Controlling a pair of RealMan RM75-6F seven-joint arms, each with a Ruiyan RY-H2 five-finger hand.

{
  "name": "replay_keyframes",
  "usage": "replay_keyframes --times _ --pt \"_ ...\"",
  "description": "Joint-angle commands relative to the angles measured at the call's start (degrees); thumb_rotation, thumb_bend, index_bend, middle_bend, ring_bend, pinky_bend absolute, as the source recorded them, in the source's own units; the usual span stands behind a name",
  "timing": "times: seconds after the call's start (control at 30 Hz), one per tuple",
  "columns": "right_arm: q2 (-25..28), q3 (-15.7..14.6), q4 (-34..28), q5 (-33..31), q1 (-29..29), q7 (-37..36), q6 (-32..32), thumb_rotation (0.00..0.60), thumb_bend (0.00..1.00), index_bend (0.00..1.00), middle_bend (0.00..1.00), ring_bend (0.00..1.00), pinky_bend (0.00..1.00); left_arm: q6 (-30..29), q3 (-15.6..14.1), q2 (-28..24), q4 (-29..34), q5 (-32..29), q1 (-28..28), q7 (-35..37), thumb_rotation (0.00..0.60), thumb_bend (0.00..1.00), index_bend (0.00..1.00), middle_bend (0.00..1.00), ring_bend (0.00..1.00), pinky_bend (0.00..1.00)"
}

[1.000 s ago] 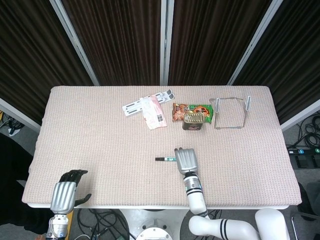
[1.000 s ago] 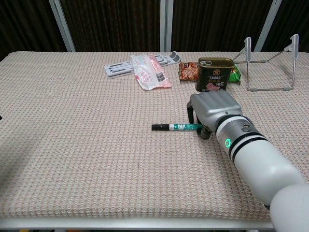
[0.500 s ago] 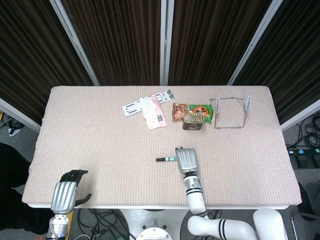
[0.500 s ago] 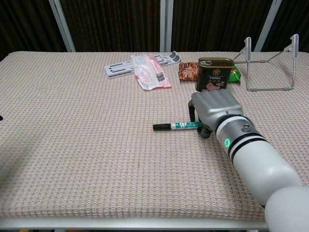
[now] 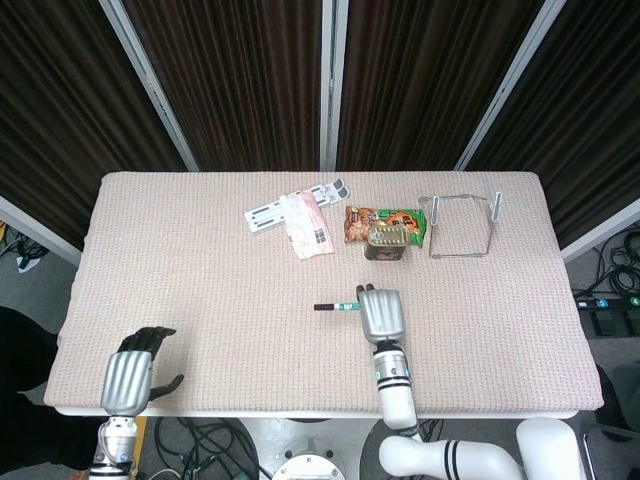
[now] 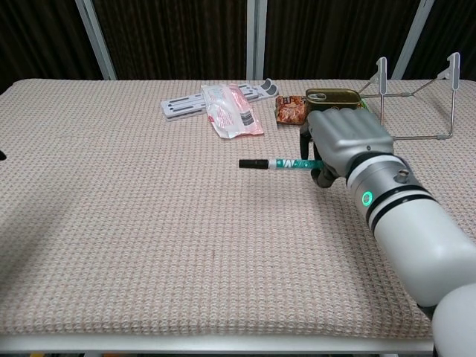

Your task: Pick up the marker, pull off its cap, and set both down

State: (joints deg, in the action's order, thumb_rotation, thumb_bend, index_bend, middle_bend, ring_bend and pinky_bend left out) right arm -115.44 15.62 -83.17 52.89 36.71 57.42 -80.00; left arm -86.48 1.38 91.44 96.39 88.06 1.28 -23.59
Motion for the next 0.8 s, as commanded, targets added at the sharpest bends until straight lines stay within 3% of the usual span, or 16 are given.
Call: replay_keyframes --times 0.03,0.23,0.47,0.8 --pt "1.03 1.45 -1.91 1.23 0.13 0.54 -1.74 0.6 0.33 0.68 0.63 0.65 0.81 1.95 3.23 -0.21 3.04 -1.83 2.59 -4.48 0.6 0.02 0.29 0.28 0.22 0.32" --pt "1.76 3.31 -4.1 1.95 1.49 3.45 -3.56 0.6 0.33 0.68 0.63 0.65 0.81 4.86 8.36 1.31 6.26 -5.39 7.09 -11.89 0.6 0.01 0.3 0.3 0.22 0.32" --pt "-0.12 2.6 -3.84 2.18 2.7 5.44 -4.19 0.6 0.34 0.68 0.63 0.65 0.81 6.64 13.75 6.06 7.29 -8.9 13.27 -20.46 0.6 0.03 0.31 0.33 0.24 0.34" --pt "-2.9 3.11 -3.69 4.67 3.37 5.54 -7.41 0.6 0.34 0.68 0.64 0.65 0.81 6.57 17.8 15.35 1.48 -12.76 20.84 -27.67 0.6 0.1 0.38 0.41 0.33 0.42"
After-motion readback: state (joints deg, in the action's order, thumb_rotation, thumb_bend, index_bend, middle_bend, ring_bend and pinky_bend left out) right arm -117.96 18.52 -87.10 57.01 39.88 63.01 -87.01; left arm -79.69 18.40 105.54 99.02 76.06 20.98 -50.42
